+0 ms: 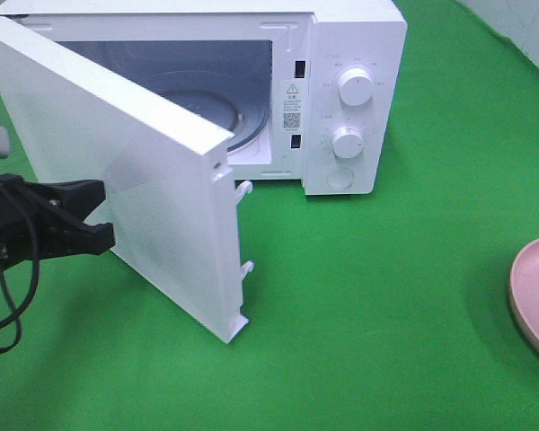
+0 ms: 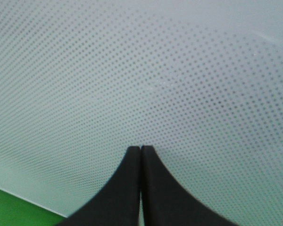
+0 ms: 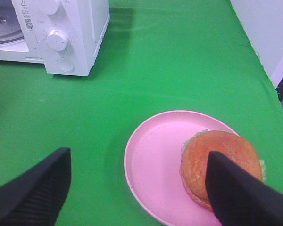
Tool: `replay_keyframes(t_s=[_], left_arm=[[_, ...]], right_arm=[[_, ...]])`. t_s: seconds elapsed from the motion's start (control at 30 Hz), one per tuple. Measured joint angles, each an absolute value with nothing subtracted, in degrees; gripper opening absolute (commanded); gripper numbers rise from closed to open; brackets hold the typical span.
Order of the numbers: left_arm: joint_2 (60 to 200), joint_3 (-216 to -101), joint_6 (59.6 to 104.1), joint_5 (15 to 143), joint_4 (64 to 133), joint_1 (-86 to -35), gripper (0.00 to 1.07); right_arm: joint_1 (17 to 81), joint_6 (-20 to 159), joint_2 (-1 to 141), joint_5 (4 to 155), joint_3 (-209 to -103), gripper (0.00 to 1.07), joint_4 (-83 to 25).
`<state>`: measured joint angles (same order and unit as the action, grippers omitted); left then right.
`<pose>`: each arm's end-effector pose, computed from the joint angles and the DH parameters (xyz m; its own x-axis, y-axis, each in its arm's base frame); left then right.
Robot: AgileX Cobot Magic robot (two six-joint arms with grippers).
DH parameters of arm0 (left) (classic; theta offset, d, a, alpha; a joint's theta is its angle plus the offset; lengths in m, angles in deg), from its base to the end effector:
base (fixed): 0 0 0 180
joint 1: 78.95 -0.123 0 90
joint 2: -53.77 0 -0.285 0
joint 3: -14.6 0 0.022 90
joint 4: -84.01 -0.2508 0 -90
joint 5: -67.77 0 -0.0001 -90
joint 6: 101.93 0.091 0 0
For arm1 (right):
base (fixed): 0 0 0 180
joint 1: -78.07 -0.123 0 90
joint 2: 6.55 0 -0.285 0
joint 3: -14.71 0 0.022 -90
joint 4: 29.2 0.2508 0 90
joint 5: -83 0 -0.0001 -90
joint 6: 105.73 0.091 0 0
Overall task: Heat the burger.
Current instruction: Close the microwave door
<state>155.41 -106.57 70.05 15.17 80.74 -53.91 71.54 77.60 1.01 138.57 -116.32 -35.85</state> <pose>0.2234 -0.1089 0.1451 -0.3257 0.0363 -0.9448 0.4300 0.8956 -0.1139 -0.0004 -0.0088 0.2833 -0.3707 -0.0501 -0.9274 -0.0280 0.9987 -0.0428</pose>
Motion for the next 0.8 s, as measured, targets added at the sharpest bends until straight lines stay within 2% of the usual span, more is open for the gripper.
replay_keyframes(t_s=[0.47, 0.8], left_arm=[[163.2, -118.8, 70.2, 15.4, 88.2, -45.8, 0.00], [166.8, -128.3, 70.2, 20.1, 89.0, -45.1, 0.00]], right_arm=[[71.5, 77.6, 1.0, 138.6, -116.3, 0.76, -35.9], [71.5, 77.6, 1.0, 138.6, -116.3, 0.76, -35.9]])
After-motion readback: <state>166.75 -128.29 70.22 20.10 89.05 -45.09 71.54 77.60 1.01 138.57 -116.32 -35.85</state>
